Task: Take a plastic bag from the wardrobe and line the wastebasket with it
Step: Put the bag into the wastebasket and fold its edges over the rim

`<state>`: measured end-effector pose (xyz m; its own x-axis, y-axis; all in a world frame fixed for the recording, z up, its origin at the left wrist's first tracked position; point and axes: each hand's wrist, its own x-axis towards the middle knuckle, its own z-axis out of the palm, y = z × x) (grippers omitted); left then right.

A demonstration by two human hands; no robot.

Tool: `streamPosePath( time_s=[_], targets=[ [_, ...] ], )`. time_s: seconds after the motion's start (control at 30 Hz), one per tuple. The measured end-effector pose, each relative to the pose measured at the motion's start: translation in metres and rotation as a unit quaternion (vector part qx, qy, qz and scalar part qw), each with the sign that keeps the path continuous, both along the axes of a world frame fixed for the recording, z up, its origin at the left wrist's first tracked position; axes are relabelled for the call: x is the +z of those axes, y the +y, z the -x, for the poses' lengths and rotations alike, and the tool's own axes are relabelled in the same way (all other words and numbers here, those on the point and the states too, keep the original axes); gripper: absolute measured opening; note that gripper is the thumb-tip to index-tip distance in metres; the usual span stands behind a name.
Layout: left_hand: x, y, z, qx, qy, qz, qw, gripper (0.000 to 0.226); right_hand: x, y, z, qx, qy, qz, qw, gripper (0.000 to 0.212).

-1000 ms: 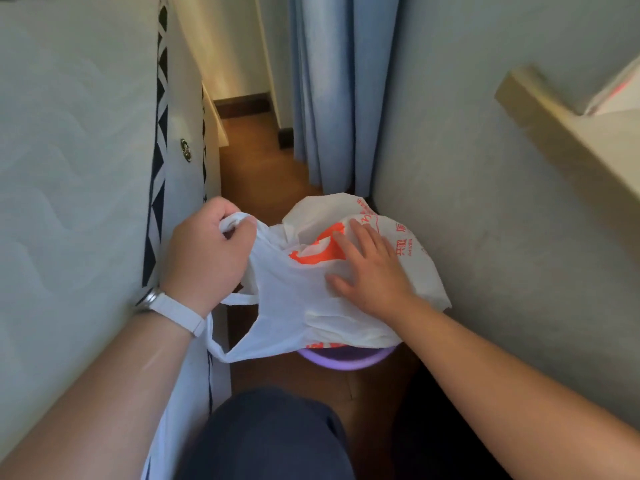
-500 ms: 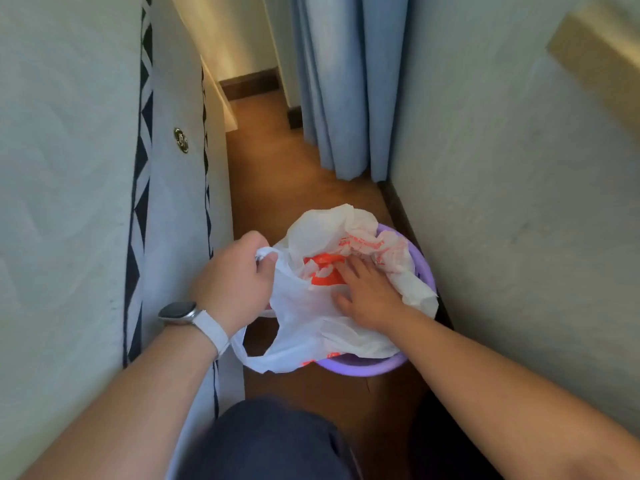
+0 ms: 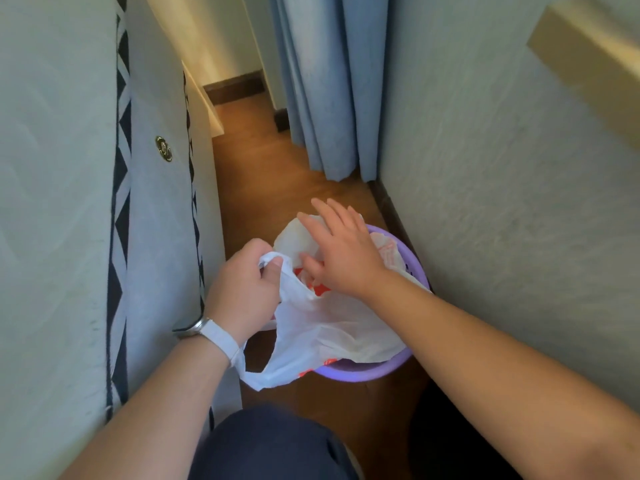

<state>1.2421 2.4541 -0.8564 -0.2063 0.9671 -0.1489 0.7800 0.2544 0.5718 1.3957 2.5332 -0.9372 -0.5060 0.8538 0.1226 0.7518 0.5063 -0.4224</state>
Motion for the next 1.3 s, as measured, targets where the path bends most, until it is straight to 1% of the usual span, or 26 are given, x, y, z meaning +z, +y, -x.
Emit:
streamPosePath(
  time_s=[0.07,0.17,0.23,0.3,0.4,0.5,0.6,0.67,0.7,0.8,0.87,0.93,0.97,1.07,1.17,1.3],
  targets=[
    [-0.002,0.0,0.001,0.001,-0.007,0.001,1.0,0.013,-0.006,0.007,-0.006,0.02,-0.055,0.027,0.998,0.057],
    [-0.004,0.0,0.003,0.001,0.003,0.004,1.0,0.013,-0.018,-0.003,-0.022,0.043,-0.057,0.053,0.996,0.048],
    [-0.005,-0.001,0.002,-0.003,0.002,0.007,1.0,0.012,-0.03,-0.014,-0.03,0.057,-0.066,0.067,0.994,0.045],
    [-0.006,-0.002,0.001,-0.012,0.002,0.014,1.0,0.012,-0.042,-0.021,-0.035,0.067,-0.098,0.098,0.988,0.046],
    [-0.009,-0.003,0.001,-0.024,0.004,0.019,1.0,0.013,-0.054,-0.025,-0.041,0.078,-0.148,0.179,0.969,0.052],
    [-0.013,-0.004,0.002,-0.028,0.007,0.032,0.999,0.015,-0.062,-0.028,-0.046,0.072,-0.155,0.225,0.959,0.054],
    [-0.015,-0.006,0.002,-0.022,-0.01,0.032,0.999,0.015,-0.058,-0.031,-0.05,0.053,-0.12,0.231,0.964,0.046],
    [-0.013,-0.008,-0.001,-0.028,-0.026,0.026,0.999,0.015,-0.045,-0.035,-0.051,0.032,-0.082,0.22,0.971,0.039],
    [-0.013,-0.008,-0.003,-0.031,-0.043,0.022,0.998,0.015,-0.038,-0.038,-0.051,0.016,-0.055,0.215,0.975,0.038],
    [-0.007,-0.007,-0.01,-0.03,-0.111,0.009,0.993,0.015,-0.006,-0.052,-0.046,-0.025,0.071,0.215,0.974,0.047],
    [-0.002,-0.007,-0.016,-0.03,-0.152,0.003,0.988,0.015,0.016,-0.062,-0.04,-0.022,0.169,0.231,0.958,0.047],
    [0.002,-0.008,-0.021,-0.039,-0.174,-0.004,0.984,0.014,0.034,-0.069,-0.033,-0.015,0.221,0.244,0.944,0.042],
    [0.004,-0.008,-0.024,-0.045,-0.178,-0.01,0.983,0.014,0.038,-0.07,-0.029,-0.014,0.225,0.242,0.944,0.037],
    [0.008,-0.012,-0.028,-0.056,-0.19,-0.02,0.98,0.012,0.042,-0.075,-0.023,-0.036,0.216,0.212,0.953,0.01],
    [0.012,-0.016,-0.029,-0.051,-0.205,-0.02,0.977,0.006,0.038,-0.079,-0.032,-0.078,0.216,0.191,0.954,0.016],
    [0.017,-0.018,-0.026,-0.032,-0.22,-0.01,0.975,0.014,0.033,-0.084,-0.058,-0.13,0.212,0.185,0.951,0.013]
  ],
)
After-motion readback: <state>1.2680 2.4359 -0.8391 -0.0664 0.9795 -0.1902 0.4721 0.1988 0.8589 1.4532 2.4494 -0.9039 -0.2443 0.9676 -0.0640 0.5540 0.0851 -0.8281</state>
